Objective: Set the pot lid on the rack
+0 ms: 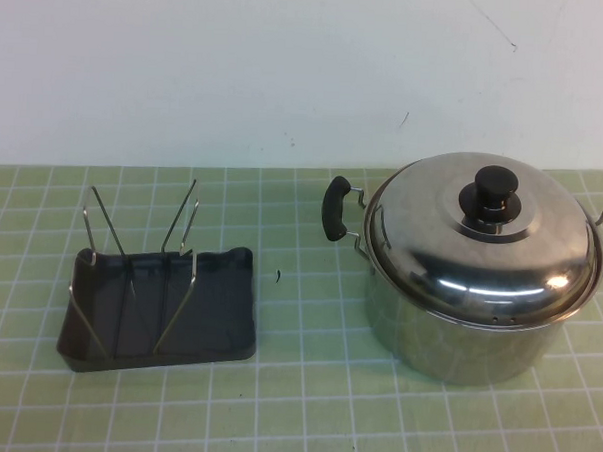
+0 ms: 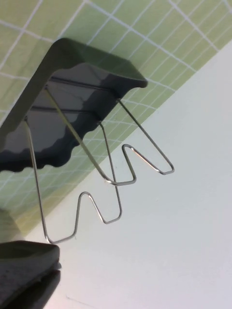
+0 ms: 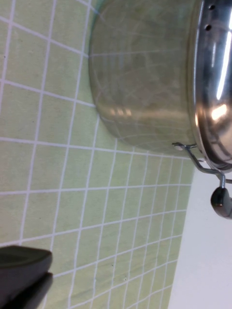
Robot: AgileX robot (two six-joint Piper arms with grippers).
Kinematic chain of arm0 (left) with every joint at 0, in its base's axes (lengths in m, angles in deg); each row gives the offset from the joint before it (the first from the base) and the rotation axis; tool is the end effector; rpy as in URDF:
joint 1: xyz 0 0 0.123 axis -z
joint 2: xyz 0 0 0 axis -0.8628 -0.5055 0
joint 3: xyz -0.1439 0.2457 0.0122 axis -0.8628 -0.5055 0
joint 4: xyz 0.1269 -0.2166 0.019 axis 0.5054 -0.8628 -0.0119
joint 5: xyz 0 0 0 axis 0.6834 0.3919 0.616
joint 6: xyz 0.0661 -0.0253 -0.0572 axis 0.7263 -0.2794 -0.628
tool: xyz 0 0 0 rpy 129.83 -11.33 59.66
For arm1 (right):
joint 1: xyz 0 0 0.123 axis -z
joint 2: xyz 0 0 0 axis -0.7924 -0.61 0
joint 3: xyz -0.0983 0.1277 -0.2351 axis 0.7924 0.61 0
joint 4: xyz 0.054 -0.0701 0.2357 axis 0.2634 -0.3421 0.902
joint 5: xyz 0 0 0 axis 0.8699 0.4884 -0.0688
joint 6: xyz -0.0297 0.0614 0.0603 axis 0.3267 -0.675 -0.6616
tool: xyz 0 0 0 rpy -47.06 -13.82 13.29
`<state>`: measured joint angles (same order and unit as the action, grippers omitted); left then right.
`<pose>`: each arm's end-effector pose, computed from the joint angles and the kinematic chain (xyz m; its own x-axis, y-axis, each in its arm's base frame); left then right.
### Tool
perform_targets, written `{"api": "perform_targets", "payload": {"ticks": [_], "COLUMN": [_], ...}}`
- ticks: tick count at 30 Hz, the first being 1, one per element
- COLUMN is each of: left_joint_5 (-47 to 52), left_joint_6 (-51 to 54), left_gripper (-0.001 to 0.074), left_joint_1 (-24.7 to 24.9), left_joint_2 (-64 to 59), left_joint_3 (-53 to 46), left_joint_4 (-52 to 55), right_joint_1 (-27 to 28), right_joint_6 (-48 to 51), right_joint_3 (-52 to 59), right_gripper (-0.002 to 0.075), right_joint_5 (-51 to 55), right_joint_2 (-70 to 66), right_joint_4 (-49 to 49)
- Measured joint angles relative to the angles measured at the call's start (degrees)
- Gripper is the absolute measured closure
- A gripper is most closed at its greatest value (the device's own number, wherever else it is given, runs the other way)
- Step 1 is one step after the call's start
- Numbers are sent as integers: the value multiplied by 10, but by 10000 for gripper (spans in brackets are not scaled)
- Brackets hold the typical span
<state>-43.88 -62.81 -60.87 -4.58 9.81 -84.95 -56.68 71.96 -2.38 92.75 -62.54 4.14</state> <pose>0.0561 -0.0082 0.1980 -0.0784 -0.8375 -0.5407 0.0294 0.5402 -0.8410 0.0536 0.0014 0.1750 -0.2397 -0.2014 -0.9497 -0.0925 0.9785 -0.1842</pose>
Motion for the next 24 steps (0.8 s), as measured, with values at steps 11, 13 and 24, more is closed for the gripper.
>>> {"api": "perform_targets", "payload": {"ticks": [11,13,24], "left_joint_5": [48,52,47], "left_joint_6": [204,244,184], "left_gripper": [737,737,647], "left_joint_1": [0,0,23], "left_joint_2": [-15,-50,-182], "left_joint_3": [82,127,200], "left_joint_4": [26,66,319], "right_joint_1": [0,0,0], "right_joint_6": [0,0,0], "right_joint_3": [0,0,0], "right_gripper": [727,727,727], "right_joint_5": [0,0,0], "right_joint_2": [0,0,0], "right_joint_4": [0,0,-1]}}
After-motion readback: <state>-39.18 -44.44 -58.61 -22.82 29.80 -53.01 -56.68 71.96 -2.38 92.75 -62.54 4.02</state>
